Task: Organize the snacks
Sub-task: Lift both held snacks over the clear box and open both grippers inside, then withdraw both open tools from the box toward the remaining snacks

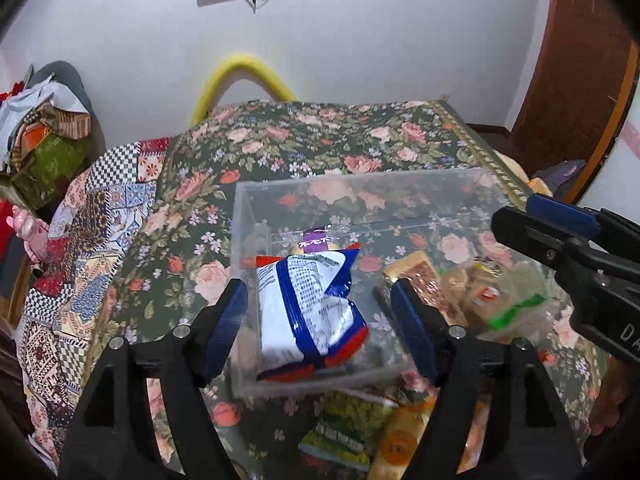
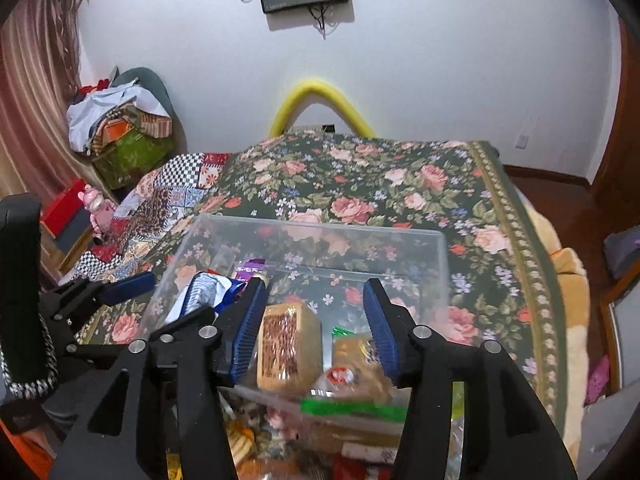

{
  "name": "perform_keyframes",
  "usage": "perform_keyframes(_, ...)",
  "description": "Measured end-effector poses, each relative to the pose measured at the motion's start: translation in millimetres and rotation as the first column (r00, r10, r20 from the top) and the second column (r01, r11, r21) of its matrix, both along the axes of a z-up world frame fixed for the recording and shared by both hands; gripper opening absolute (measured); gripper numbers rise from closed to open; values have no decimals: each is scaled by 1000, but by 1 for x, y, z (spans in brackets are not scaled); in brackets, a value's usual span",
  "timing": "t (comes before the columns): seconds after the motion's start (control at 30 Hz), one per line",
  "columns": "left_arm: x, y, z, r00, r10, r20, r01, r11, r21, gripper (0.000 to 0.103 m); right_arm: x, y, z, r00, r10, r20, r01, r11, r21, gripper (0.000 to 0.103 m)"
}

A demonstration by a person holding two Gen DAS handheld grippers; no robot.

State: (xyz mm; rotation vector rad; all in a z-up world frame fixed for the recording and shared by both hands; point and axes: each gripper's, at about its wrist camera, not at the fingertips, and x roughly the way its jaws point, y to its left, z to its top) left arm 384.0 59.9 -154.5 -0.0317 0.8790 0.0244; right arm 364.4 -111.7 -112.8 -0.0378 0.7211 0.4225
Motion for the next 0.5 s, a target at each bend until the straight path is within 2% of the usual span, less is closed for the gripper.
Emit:
perform_keyframes(0.27, -52, -1, 38, 998, -16, 68, 16, 1000, -2, 83, -46, -19, 23, 997, -8, 74, 8, 1000, -6, 57)
perform_keyframes(0.33, -62, 0, 43, 997, -16, 74, 17, 1000, -11, 84, -58, -24, 25, 996, -7, 87, 8, 1000, -9, 61)
perform_keyframes(0.5, -96, 6, 50, 997, -20, 81, 22, 1000, -20, 89, -84, -36, 23, 996, -11, 92, 13, 1000, -12, 63)
